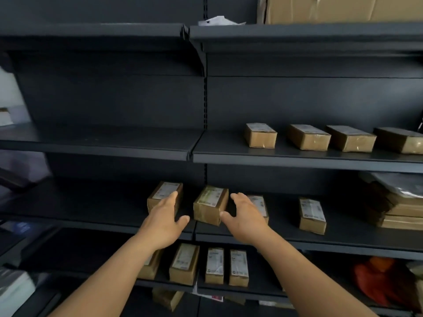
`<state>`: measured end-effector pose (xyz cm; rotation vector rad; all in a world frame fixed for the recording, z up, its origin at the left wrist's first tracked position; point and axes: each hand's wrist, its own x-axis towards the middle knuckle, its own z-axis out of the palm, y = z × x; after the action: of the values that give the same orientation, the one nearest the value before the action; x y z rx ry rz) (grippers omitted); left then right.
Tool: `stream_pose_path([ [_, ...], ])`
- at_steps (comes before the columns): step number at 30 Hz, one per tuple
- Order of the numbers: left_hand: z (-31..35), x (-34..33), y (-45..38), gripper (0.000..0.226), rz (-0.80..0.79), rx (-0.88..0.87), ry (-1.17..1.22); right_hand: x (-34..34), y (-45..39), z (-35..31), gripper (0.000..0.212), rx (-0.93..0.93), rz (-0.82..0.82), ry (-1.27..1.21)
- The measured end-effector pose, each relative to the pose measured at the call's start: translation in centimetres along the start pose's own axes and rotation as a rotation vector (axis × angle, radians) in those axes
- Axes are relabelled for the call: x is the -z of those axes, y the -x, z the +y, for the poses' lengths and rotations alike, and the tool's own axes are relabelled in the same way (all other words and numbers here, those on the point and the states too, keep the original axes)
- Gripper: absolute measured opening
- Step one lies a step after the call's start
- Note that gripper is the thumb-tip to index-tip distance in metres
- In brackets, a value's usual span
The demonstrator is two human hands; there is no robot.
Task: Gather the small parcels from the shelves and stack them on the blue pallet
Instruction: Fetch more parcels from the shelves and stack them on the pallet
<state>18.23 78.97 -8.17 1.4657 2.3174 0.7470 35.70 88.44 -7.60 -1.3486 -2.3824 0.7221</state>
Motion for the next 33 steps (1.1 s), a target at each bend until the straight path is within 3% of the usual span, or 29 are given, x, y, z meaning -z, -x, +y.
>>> stream_pose_path([
  [9,-9.5,-0.4,-10.7,0.077,-0.073,0.025,0.091,-7.6,-10.0,-2.4,0.060,-0.142,0.005,-0.143],
  [19,-15.9,-3.1,-18.8,0.094,-0.025,0.123,0.119,-14.5,-17.4,-0.5,0.105,-0.381,0.130,-0.207],
  [24,-17.3,-4.2,-22.3,0.103,-0.029,0.235,0.177,-15.3,-20.8,1.1,0.111,-0.486,0.141,-0.284],
  [28,-17.8,-4.6,-25.0,0.090,0.015,0.342,0.296,-15.9,-23.3,2.9,0.099,-0.589,0.164,-0.409],
  [33,-18.4,-5.6,-27.1,0.068,-0.043,0.443,0.331,-16.3,-25.5,5.1,0.062,-0.575,0.104,-0.477],
])
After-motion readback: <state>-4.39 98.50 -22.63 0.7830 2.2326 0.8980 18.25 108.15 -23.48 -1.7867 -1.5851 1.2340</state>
